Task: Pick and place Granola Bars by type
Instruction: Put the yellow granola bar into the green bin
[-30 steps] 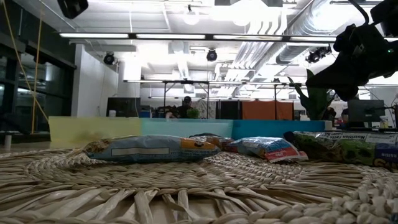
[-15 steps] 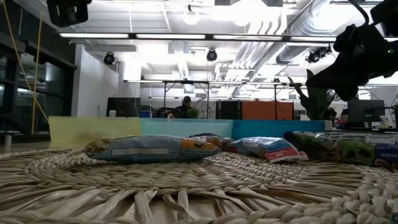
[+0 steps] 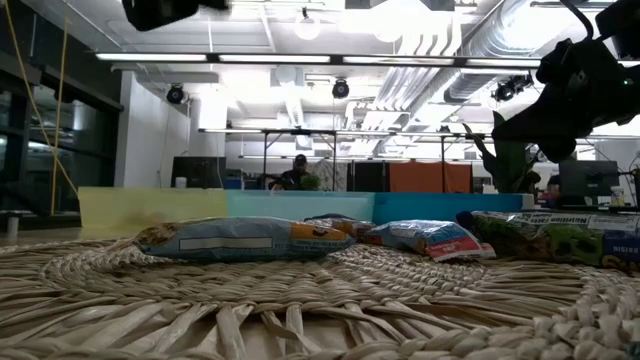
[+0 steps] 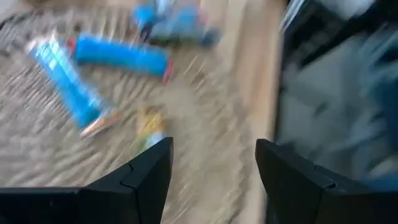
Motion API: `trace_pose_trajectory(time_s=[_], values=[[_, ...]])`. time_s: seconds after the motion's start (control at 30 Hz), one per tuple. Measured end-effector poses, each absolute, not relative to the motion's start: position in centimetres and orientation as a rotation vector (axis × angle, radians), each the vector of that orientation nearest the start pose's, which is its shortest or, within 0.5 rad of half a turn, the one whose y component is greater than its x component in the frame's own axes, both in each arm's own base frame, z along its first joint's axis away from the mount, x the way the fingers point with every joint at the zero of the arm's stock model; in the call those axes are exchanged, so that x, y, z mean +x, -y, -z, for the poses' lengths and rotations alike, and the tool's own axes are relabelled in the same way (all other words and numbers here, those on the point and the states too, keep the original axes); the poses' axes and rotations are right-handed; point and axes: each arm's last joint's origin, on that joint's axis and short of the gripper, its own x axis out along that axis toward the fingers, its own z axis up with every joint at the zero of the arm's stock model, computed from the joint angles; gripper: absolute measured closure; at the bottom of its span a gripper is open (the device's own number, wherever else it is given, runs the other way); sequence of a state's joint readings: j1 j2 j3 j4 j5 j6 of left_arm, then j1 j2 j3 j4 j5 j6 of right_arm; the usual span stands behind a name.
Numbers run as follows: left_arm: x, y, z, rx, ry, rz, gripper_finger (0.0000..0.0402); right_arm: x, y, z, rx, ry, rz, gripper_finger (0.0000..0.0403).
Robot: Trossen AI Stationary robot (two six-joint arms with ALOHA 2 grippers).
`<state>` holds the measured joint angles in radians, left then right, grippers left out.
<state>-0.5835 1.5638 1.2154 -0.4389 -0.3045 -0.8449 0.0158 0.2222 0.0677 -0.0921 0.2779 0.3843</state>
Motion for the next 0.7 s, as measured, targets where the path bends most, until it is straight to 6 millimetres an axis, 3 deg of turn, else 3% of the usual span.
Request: trace_pose_trajectory(time_s=[0.17, 0.27, 0.5, 0.7], values=[[30.9, 19.1, -25.5, -0.309, -1.038, -0.117, 0.0177, 10.7, 0.6, -16.0, 0.344, -0.192, 0.304, 0.0402], [32.5, 19.4, -24.7, -0.308, -1.132, -0.123, 0.0177, 10.7, 0.6, -16.0, 0.344, -0.191, 0.304, 0.0403], [35.2, 19.1, -23.1, -0.305, -1.204, -0.144, 0.0177, 10.7, 0.6, -16.0, 0.344, -0.191, 0.304, 0.0402], [35.8, 18.2, -21.1, -0.27, -1.316, -0.144, 0.0177, 10.7, 0.6, -16.0, 0.345, -0.19, 0.304, 0.0402]])
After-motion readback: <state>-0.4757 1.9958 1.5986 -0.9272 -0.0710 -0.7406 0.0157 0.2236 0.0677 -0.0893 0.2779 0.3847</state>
